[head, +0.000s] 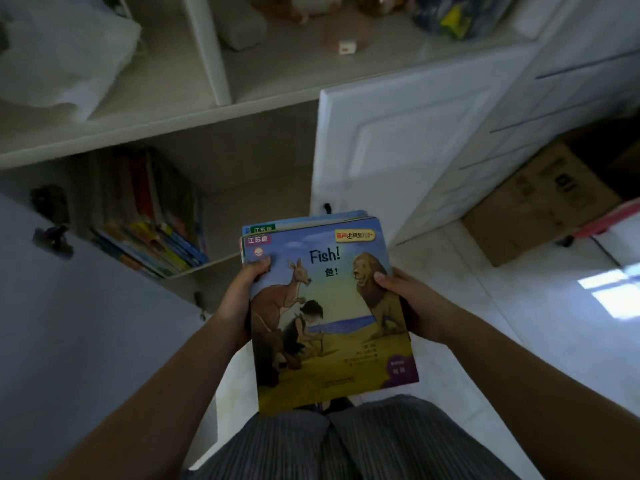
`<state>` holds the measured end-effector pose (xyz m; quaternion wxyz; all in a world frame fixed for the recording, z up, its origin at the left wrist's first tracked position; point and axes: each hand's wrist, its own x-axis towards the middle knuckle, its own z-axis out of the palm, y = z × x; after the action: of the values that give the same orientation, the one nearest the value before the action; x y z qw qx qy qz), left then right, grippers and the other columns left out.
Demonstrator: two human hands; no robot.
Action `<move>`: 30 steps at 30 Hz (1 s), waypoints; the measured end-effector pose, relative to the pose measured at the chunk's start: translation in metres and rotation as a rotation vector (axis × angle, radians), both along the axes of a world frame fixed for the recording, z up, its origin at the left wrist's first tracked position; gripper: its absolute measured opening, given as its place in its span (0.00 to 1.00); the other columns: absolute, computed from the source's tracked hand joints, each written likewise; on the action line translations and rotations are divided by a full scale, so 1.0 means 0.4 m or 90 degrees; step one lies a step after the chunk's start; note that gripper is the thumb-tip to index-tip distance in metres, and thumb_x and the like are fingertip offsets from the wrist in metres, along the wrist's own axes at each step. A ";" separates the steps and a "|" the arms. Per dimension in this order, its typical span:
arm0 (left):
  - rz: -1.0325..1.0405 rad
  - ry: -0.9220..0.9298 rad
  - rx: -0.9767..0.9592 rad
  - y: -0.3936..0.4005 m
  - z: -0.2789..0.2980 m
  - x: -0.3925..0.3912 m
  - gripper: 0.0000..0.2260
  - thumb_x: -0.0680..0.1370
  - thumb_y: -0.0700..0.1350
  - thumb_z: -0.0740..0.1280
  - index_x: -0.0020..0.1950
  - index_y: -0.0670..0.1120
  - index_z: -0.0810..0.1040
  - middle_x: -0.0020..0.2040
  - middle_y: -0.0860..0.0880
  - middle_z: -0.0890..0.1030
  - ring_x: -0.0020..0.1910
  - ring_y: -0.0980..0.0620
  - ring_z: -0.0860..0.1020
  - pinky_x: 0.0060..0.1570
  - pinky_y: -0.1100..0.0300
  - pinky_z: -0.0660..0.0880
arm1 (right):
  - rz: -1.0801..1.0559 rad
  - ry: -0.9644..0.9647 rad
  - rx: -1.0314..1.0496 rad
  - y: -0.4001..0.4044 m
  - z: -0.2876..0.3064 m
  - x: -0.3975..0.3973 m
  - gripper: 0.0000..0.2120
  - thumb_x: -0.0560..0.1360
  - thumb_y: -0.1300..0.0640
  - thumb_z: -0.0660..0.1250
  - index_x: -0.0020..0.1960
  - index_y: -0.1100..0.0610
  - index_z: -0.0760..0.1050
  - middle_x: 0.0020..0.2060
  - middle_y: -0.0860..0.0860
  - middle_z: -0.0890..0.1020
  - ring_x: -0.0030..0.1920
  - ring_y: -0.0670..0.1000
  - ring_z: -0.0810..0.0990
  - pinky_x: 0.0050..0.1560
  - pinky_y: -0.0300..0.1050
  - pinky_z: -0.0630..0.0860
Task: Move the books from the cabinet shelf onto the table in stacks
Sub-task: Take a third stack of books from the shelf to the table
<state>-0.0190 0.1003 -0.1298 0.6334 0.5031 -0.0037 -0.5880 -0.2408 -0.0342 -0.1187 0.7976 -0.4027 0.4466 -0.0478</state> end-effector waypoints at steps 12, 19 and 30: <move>-0.217 -0.001 -0.029 -0.088 0.045 -0.269 0.11 0.79 0.46 0.58 0.53 0.45 0.78 0.42 0.46 0.86 0.38 0.49 0.84 0.37 0.58 0.82 | -0.204 0.057 -0.056 0.138 0.069 -0.312 0.19 0.73 0.56 0.66 0.63 0.52 0.68 0.54 0.56 0.81 0.49 0.55 0.83 0.42 0.47 0.81; -0.428 -0.031 -0.052 -0.068 0.072 -0.590 0.11 0.81 0.45 0.56 0.54 0.45 0.77 0.44 0.46 0.85 0.37 0.49 0.84 0.36 0.58 0.81 | -0.397 0.052 -0.064 0.358 0.082 -0.643 0.18 0.75 0.55 0.64 0.64 0.53 0.68 0.53 0.58 0.82 0.48 0.57 0.84 0.40 0.47 0.82; -0.785 -0.033 -0.003 0.189 0.076 -1.178 0.10 0.79 0.45 0.60 0.51 0.42 0.78 0.41 0.43 0.83 0.34 0.48 0.81 0.34 0.60 0.80 | -0.730 0.048 -0.048 0.922 0.099 -1.107 0.26 0.71 0.51 0.69 0.65 0.57 0.68 0.56 0.62 0.81 0.55 0.63 0.81 0.54 0.58 0.78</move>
<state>-0.4902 0.1759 -0.0992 0.1775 0.4208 -0.3108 -0.8335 -0.6836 0.3348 -0.0790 0.6126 -0.1258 0.6199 -0.4739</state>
